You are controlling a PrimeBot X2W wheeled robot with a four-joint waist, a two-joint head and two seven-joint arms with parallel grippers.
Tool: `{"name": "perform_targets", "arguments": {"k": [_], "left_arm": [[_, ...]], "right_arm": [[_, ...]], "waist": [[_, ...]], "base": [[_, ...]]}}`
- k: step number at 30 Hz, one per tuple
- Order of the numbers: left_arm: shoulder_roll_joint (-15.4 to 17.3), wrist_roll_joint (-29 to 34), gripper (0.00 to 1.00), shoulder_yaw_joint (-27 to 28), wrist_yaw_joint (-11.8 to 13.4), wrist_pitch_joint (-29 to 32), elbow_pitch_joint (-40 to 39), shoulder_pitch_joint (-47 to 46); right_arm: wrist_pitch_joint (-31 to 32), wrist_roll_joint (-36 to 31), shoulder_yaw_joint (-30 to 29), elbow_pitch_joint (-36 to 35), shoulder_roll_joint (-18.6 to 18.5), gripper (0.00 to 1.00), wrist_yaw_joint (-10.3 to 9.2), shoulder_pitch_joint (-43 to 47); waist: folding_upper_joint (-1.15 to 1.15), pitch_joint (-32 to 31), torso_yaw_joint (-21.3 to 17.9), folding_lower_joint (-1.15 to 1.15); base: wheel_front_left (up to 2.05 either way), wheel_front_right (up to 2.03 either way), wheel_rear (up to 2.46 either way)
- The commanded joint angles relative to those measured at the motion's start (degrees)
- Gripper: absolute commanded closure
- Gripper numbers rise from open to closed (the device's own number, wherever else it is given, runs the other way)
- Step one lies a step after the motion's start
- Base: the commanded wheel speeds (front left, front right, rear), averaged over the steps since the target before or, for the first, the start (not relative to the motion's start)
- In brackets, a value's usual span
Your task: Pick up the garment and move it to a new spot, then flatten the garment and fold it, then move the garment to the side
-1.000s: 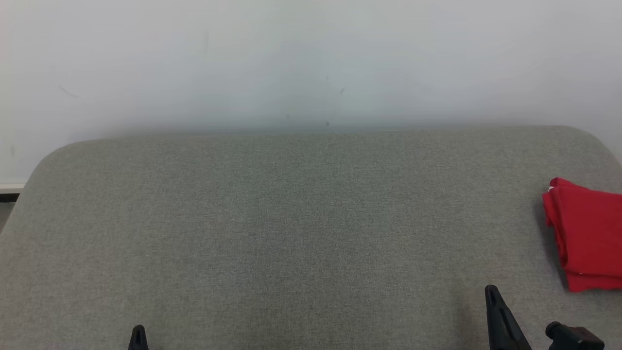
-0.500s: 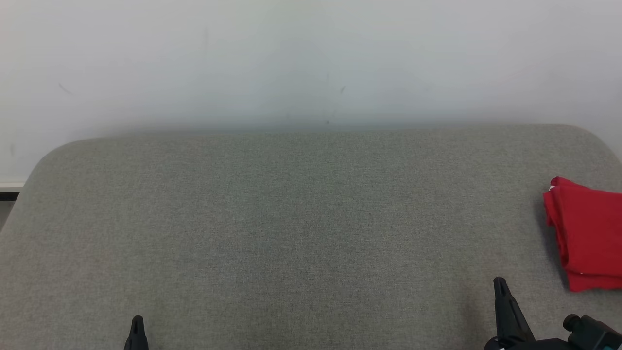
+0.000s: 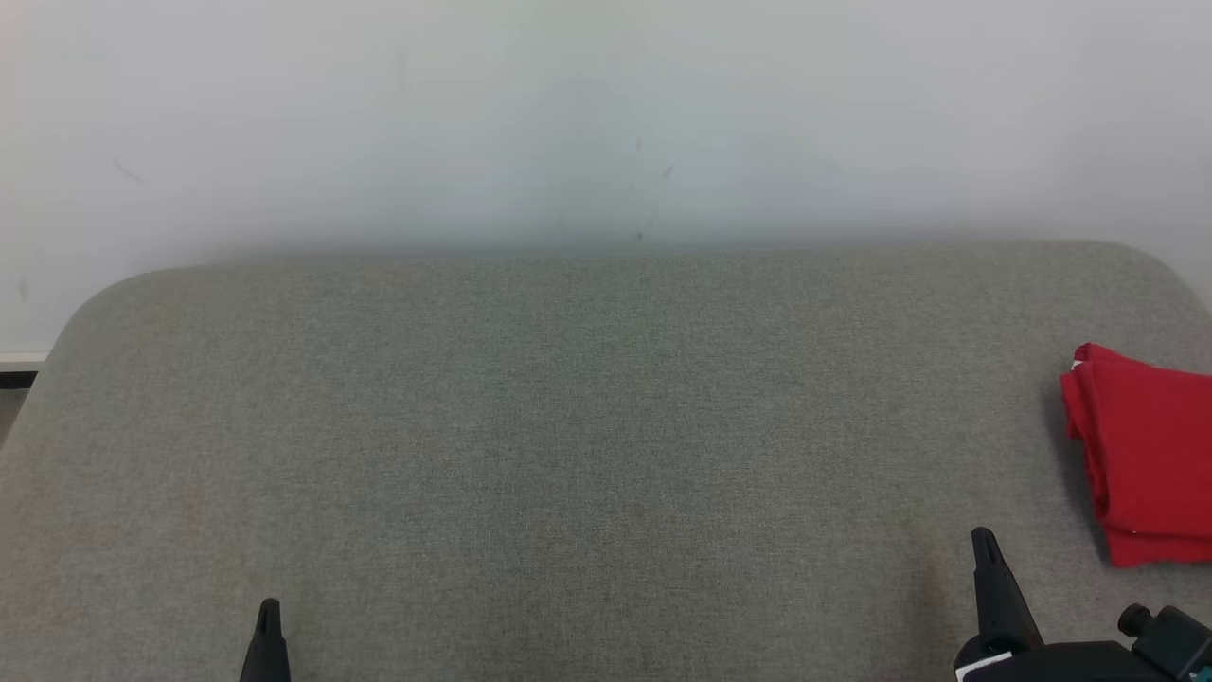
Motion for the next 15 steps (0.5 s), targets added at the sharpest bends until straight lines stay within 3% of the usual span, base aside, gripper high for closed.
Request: {"name": "perform_targets", "arguments": {"k": [1,15], "left_arm": [[0.1,-1.8,1.00,0.3,-0.2,0.4,-0.4,-1.4],[0.1,-10.2,1.00,0.9,-0.9,2.9,0.4,-3.2]], "right_arm": [[0.4,1.9,-0.3,-0.5,-0.5,1.00,-0.05,-1.3],[2.7,11.9,-1.1,-0.1,-0.5,1.00,-0.07,-2.5]], "waist": [[0.00,0.0,0.0,-0.01],[0.00,0.2,0.0,-0.01]], "base": [[0.00,0.00,0.00],[0.00,0.00,0.00]]}}
